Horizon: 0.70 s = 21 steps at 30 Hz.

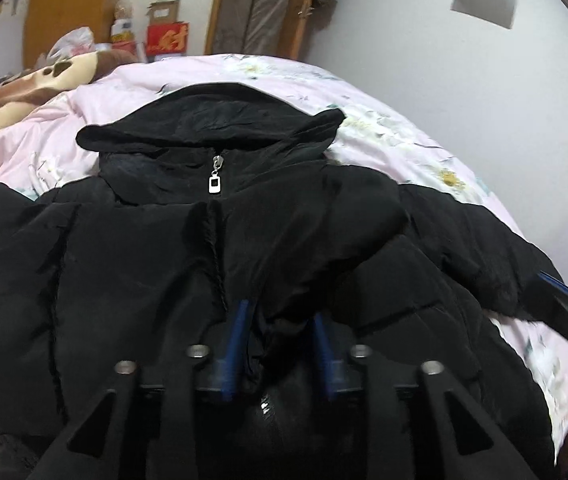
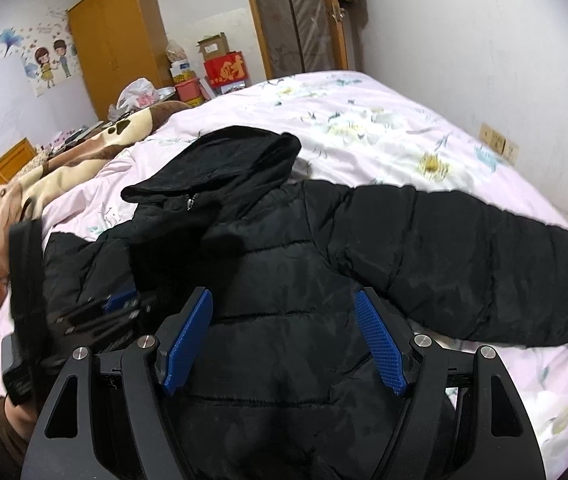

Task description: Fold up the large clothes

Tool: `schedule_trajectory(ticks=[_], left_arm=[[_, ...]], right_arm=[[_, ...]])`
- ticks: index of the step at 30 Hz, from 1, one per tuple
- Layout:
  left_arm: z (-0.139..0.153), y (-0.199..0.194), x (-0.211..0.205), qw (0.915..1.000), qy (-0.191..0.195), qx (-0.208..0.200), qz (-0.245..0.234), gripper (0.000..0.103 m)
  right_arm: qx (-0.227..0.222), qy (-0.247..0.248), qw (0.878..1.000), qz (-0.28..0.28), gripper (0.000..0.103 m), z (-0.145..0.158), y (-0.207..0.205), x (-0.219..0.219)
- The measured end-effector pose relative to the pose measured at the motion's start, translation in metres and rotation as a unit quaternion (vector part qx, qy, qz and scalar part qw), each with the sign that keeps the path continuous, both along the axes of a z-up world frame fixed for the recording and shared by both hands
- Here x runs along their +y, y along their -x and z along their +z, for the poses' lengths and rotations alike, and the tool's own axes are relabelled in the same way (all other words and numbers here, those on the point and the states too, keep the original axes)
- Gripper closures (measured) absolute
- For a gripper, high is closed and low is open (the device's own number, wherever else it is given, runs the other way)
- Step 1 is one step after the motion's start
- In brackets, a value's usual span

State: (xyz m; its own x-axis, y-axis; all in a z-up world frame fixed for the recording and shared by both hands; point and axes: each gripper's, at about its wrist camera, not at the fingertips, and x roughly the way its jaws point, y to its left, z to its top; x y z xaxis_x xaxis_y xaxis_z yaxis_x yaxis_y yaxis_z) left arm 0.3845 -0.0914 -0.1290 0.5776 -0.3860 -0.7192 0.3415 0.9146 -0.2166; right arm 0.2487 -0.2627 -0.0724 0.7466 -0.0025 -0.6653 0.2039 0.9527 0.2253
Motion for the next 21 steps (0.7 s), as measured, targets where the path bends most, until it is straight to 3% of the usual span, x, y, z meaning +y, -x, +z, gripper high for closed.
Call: schedule_trajectory(ticks=[2, 3, 9, 13, 16, 19, 21], left_arm=[[0.007, 0.009, 0.012, 0.9997, 0.015, -0.016, -0.013, 0.031], [0.012, 0.013, 0.018, 0.9994, 0.018, -0.024, -0.014, 0.026], [0.05, 0.032, 0.056, 0.9973, -0.019, -0.07, -0.013, 0.026], [0.068, 0.026, 0.108, 0.993, -0.055, -0.087, 0.059, 0.026], [0.061, 0.011, 0.149, 0.9868, -0.067, -0.063, 0.133, 0.026], [0.048, -0.002, 0.172, 0.9778, -0.097, -0.05, 0.179, 0.026], [0.037, -0.009, 0.18, 0.977, -0.095, -0.031, 0.189, 0.026]], right_arm=[[0.003, -0.005, 1.0, -0.006, 0.029, -0.002, -0.005, -0.003], [0.001, -0.003, 1.0, -0.009, 0.029, -0.002, -0.007, -0.003], [0.011, -0.005, 1.0, 0.013, 0.029, -0.009, -0.031, 0.004], [0.041, -0.004, 0.998, 0.041, 0.029, -0.028, -0.063, 0.016], [0.068, -0.026, 0.996, 0.056, 0.029, -0.044, -0.083, 0.025], [0.083, -0.046, 0.993, 0.065, 0.03, -0.058, -0.094, 0.033], [0.086, -0.062, 0.992, 0.067, 0.059, -0.062, -0.096, 0.037]])
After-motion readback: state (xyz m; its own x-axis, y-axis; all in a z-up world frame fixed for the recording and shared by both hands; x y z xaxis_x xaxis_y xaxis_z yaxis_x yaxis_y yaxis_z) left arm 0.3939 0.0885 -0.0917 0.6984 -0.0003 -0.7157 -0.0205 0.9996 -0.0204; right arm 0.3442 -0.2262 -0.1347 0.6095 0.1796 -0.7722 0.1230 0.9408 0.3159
